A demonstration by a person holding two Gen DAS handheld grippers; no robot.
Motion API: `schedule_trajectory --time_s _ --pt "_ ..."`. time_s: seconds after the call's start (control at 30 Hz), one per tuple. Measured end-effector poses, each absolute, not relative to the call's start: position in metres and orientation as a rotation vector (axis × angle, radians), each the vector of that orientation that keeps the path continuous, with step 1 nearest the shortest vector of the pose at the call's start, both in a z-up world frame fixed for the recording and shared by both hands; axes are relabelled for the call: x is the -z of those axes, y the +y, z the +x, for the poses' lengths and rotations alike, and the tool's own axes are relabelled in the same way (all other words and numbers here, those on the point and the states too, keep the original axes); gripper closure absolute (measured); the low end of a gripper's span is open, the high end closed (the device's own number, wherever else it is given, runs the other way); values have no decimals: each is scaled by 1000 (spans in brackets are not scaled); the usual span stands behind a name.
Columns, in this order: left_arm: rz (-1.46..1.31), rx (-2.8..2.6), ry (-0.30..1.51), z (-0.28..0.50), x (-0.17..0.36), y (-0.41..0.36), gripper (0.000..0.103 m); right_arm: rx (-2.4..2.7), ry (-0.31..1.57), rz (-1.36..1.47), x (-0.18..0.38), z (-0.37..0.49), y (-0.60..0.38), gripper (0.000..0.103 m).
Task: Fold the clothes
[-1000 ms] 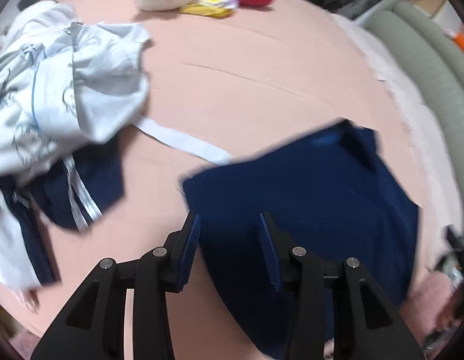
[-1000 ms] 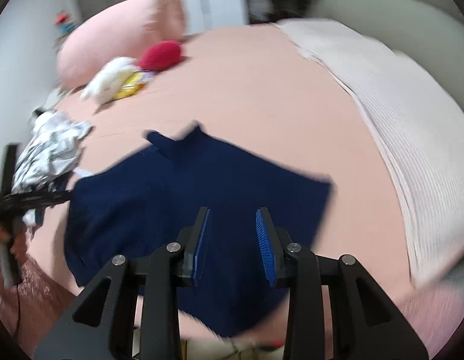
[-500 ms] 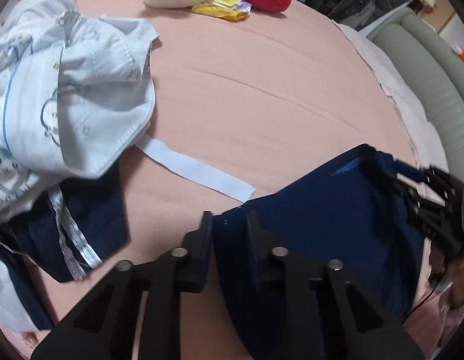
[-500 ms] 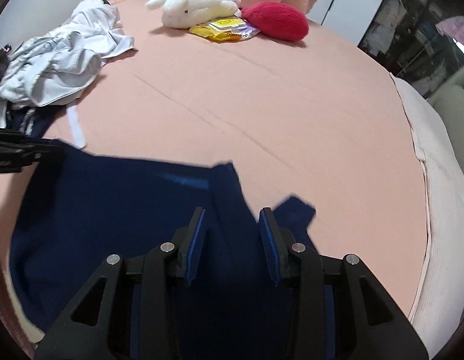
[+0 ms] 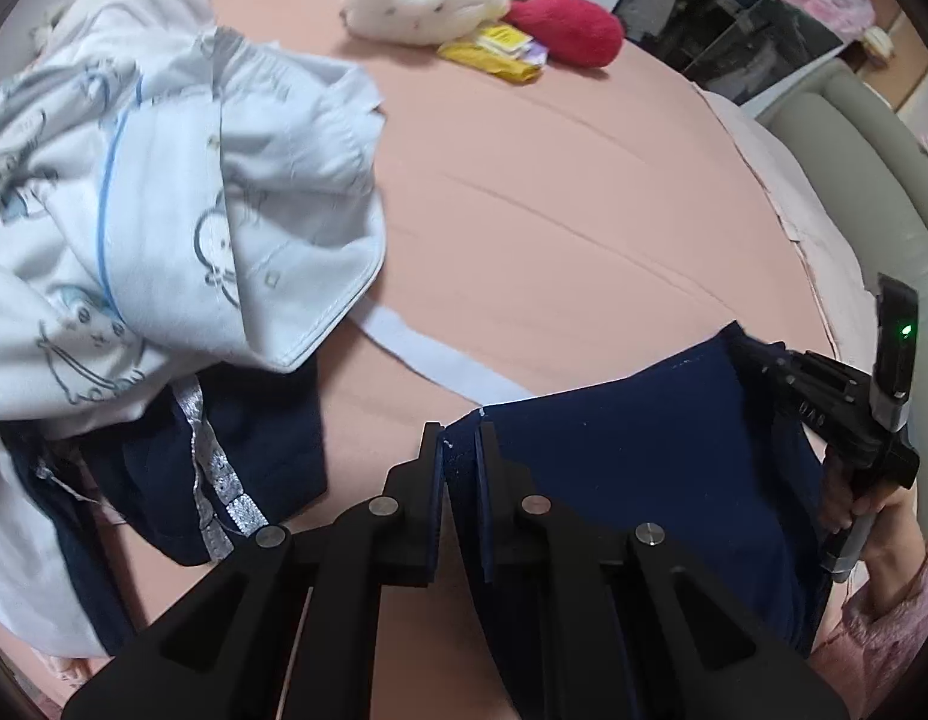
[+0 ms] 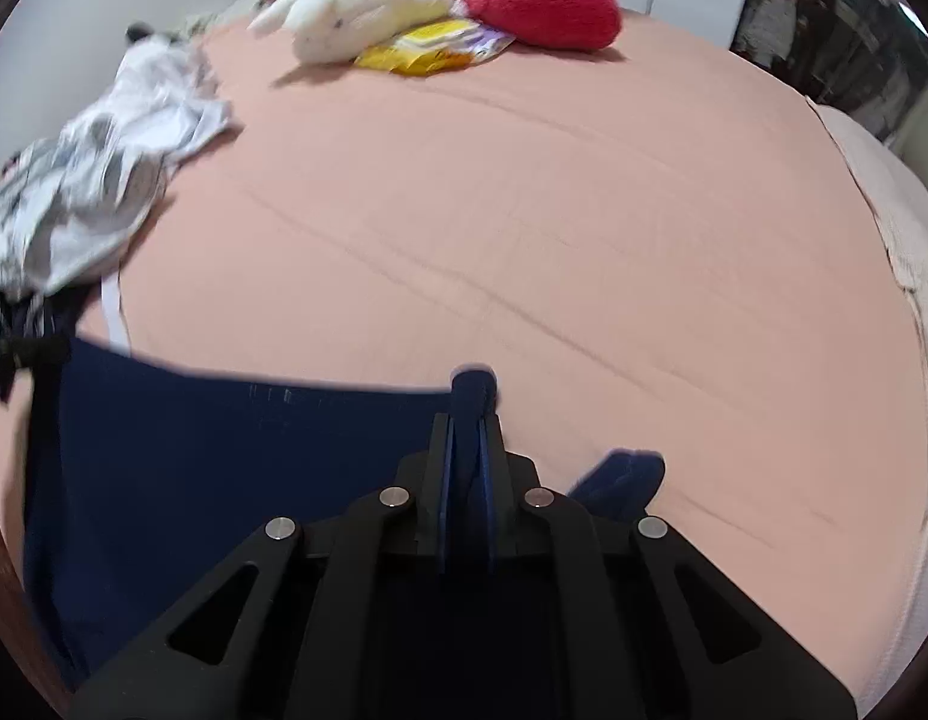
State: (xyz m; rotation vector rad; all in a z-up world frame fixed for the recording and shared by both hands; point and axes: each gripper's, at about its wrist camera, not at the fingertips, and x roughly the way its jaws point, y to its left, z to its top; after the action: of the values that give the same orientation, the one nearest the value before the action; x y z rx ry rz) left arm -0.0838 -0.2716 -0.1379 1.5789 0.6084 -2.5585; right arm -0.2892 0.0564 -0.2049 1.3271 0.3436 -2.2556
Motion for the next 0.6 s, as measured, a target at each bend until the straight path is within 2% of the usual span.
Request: schedule_trajectory --time_s 0.17,0.23,0.27,0.3,0.37,0.5,0.6 --pt "1591 2529 533 -88 153 -265 91 2297 189 1355 222 -303 64 97" --pt "1585 2521 562 -85 149 -269 88 2307 162 1361 217 -302 66 93" --pt "1582 2511 571 -83 146 -271 83 2316 151 1359 212 -301 68 90" --pt "1574 2511 558 -80 142 -271 72 2324 129 1347 205 -298 72 87" --pt "1556 2538 505 -75 132 -267 62 2333 60 1308 186 -290 83 83" --pt "1525 2670 366 -63 117 -231 62 2341 7 1238 154 -264 101 73" --pt "1509 2778 295 -55 111 -203 62 2373 38 1247 140 -242 118 72"
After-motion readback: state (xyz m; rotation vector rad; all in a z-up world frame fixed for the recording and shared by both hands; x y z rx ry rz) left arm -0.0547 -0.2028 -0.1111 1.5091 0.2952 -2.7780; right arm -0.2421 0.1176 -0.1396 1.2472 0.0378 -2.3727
